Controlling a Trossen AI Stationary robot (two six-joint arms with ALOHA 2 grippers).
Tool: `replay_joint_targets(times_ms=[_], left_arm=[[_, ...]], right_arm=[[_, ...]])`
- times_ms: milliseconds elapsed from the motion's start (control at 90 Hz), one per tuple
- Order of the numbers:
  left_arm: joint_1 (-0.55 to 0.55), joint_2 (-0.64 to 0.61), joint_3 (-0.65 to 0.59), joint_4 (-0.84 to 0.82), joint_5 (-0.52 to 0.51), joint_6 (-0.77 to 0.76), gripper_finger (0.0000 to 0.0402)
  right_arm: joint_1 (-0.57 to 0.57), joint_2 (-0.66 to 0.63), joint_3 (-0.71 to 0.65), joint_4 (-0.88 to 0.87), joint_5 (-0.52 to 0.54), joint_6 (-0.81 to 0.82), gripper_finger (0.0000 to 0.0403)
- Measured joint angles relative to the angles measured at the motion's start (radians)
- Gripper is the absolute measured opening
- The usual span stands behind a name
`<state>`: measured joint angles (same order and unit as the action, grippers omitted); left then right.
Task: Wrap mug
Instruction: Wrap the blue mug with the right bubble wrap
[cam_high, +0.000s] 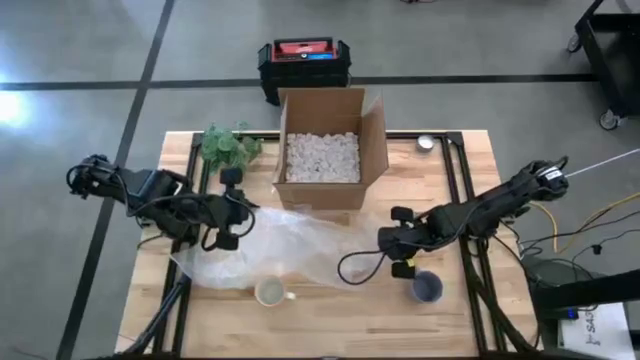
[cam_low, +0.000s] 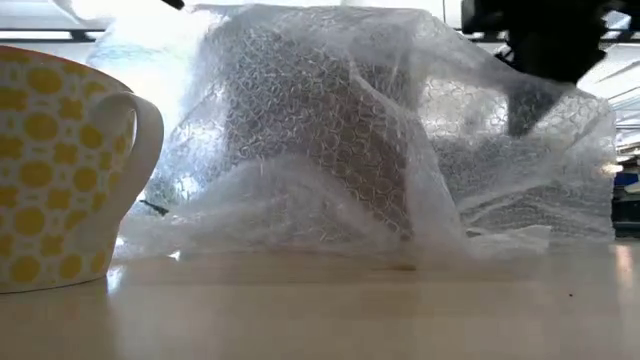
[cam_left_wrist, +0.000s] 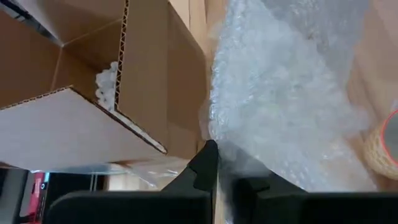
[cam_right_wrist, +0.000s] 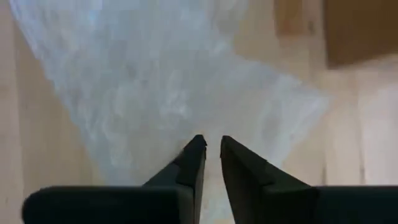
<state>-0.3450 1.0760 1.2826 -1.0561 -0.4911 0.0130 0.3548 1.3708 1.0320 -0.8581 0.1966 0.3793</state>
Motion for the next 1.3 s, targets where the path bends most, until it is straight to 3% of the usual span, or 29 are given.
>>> replay_joint_targets(times_ms=[100,233,289,411,544,700,811,1078,1189,1300], left_arm=[[0.000,0.009,0.026,0.052,0.033,-0.042,0.0059],[0.000,0.032,0.066,0.059,0.290,-0.137,0.0132],[-0.001,0.042,0.083,0.044,0.350,-0.163,0.0165],[0.000,0.063,0.147,-0.075,0.272,-0.219,0.0223],[0.000,0.076,0.197,-0.201,0.185,-0.318,0.0252],[-0.001,0.059,0.139,-0.155,0.194,-0.363,0.0251],[-0.001,0.061,0.021,-0.078,0.226,-0.364,0.0236],[0.003,0.049,-0.281,0.253,0.300,-0.362,0.0184],[0.010,0.038,-0.382,0.384,0.300,-0.363,0.0163],[0.016,0.038,-0.491,0.521,0.299,-0.353,0.0145]], right_arm=[[-0.001,0.000,0.016,-0.001,0.040,-0.005,0.0034],[-0.001,0.000,0.021,-0.001,0.040,0.010,0.0045],[-0.001,0.000,0.020,-0.003,0.040,0.013,0.0053],[-0.004,0.000,0.023,-0.014,0.040,-0.002,0.0073],[-0.007,0.000,0.125,-0.160,0.041,-0.017,0.0093],[0.000,-0.003,0.321,-0.389,0.032,0.052,0.0109],[0.029,-0.019,0.363,-0.346,-0.012,0.101,0.0116],[0.194,0.037,0.181,0.019,-0.145,0.147,0.0097],[0.218,0.078,0.123,0.186,-0.116,0.143,0.0077],[0.198,0.145,0.071,0.176,-0.021,0.093,0.0056]])
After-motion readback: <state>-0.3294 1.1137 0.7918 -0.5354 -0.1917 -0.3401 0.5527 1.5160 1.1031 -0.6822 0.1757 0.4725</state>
